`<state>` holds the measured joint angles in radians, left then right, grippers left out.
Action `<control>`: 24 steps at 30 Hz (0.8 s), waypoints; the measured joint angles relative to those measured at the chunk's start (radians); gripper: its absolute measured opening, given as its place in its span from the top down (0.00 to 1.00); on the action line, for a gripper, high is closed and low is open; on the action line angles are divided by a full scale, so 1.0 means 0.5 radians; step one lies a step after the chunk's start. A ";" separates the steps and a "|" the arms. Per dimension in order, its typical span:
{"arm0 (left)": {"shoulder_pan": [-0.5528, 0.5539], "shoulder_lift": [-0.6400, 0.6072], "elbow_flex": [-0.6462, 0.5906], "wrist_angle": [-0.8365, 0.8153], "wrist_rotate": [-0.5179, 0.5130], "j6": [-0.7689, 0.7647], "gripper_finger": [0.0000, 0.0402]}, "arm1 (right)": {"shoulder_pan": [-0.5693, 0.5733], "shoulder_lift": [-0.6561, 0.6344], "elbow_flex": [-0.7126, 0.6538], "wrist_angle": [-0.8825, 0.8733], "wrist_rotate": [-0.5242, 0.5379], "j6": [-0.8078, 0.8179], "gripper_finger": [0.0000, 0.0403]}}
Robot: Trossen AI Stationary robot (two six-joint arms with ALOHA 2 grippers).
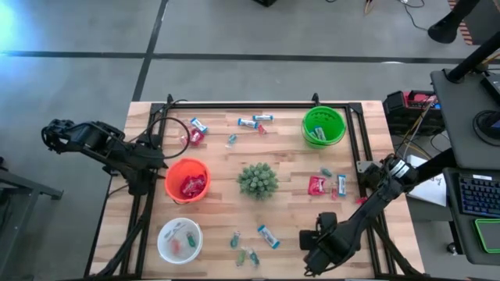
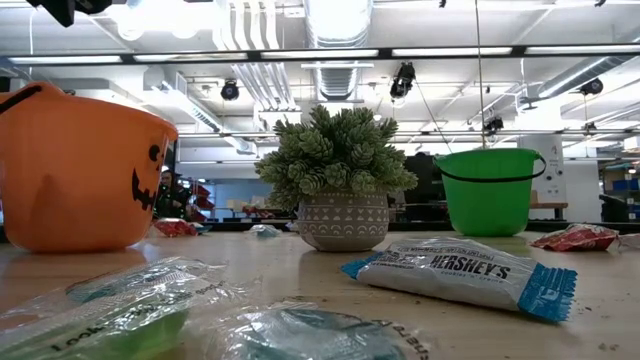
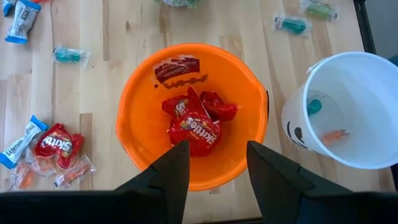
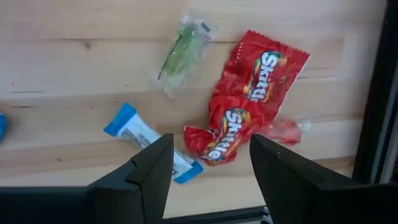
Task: Sort candy
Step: Put the red candy into the orange bucket
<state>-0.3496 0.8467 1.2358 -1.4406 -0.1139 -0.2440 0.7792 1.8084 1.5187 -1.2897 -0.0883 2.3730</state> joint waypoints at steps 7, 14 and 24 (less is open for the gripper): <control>0.000 0.002 0.000 0.005 0.001 -0.017 0.65 | 0.005 0.000 -0.138 0.225 -0.006 0.023 0.49; 0.000 0.002 -0.001 0.011 0.003 -0.061 0.65 | 0.005 0.001 -0.295 0.350 -0.158 0.052 0.49; 0.000 0.008 -0.001 0.018 0.004 -0.070 0.65 | 0.088 0.001 -0.338 0.461 -0.207 0.074 0.49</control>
<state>-0.3496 0.8509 1.2354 -1.4316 -0.1120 -0.2790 0.8230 1.8088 1.3495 -1.0594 -0.1917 2.4102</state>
